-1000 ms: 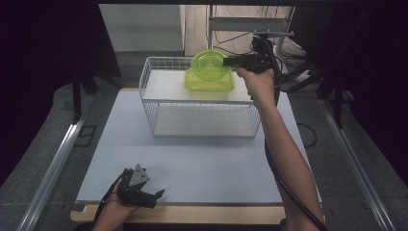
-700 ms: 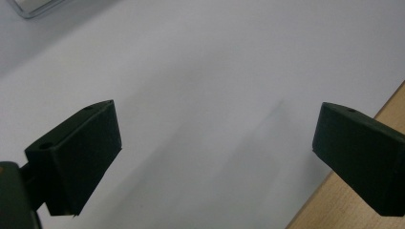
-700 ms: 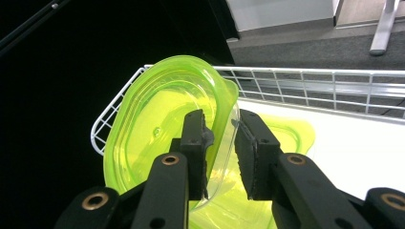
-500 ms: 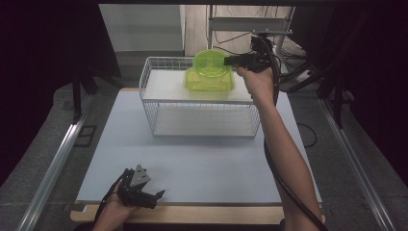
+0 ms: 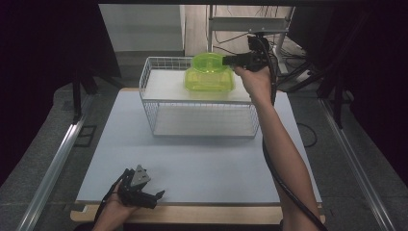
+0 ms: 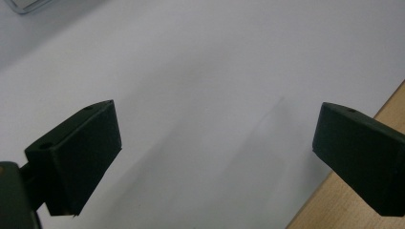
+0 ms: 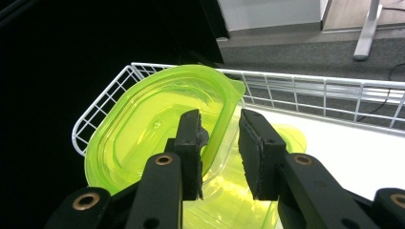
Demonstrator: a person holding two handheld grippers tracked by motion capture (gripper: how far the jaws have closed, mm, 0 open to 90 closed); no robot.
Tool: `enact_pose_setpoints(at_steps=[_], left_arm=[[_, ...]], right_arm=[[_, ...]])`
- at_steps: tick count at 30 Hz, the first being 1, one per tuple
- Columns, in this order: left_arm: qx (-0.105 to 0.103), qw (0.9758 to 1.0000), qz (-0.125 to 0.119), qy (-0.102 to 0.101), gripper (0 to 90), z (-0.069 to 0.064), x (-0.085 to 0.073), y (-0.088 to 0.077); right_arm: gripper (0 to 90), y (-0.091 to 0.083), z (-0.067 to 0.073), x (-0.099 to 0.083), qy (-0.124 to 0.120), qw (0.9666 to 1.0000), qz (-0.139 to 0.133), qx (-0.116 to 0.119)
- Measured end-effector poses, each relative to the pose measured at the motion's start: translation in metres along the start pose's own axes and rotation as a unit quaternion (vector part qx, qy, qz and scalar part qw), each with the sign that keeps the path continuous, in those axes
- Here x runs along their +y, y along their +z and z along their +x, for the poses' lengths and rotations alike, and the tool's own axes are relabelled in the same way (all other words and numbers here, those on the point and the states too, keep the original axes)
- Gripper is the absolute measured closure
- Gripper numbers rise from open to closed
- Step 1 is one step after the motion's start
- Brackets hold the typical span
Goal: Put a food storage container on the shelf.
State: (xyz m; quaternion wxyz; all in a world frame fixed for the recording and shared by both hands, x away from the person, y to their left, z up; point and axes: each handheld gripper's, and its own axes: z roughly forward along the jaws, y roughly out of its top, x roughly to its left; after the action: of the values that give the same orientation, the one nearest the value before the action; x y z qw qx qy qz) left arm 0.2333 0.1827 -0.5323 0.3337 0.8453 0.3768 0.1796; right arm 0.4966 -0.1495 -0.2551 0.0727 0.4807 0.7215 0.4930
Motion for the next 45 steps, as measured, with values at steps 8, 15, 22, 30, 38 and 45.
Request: enact_pose_setpoints(at_steps=[8,15,22,30,38,45], left_arm=[[0.000,1.0000,0.000,0.000,2.5,0.0002,-0.0001,-0.0004],[-0.002,1.0000,-0.003,-0.002,2.4,0.0007,0.0000,-0.0010],[-0.004,1.0000,-0.006,-0.006,2.2,0.0005,-0.0001,-0.0009],[-0.005,1.0000,-0.002,-0.004,2.2,-0.0001,-0.0002,0.0002],[-0.006,1.0000,0.000,-0.003,2.1,-0.0006,-0.0003,0.0013],[-0.007,1.0000,-0.002,-0.007,2.1,-0.0004,0.0000,0.0010]], right_arm=[[67.9,-0.0001,0.0004,0.0001,-0.006,1.0000,-0.001,-0.003],[60.8,-0.0033,0.0031,0.0007,-0.023,0.9997,-0.006,-0.007],[49.5,-0.0038,0.0043,-0.0009,-0.038,0.9992,-0.012,-0.006],[34.3,-0.0028,0.0048,-0.0038,-0.055,0.9983,-0.017,-0.003],[23.9,-0.0059,0.0061,-0.0050,-0.068,0.9975,-0.019,0.007],[19.0,-0.0086,0.0095,-0.0074,-0.092,0.9955,-0.020,0.010]])
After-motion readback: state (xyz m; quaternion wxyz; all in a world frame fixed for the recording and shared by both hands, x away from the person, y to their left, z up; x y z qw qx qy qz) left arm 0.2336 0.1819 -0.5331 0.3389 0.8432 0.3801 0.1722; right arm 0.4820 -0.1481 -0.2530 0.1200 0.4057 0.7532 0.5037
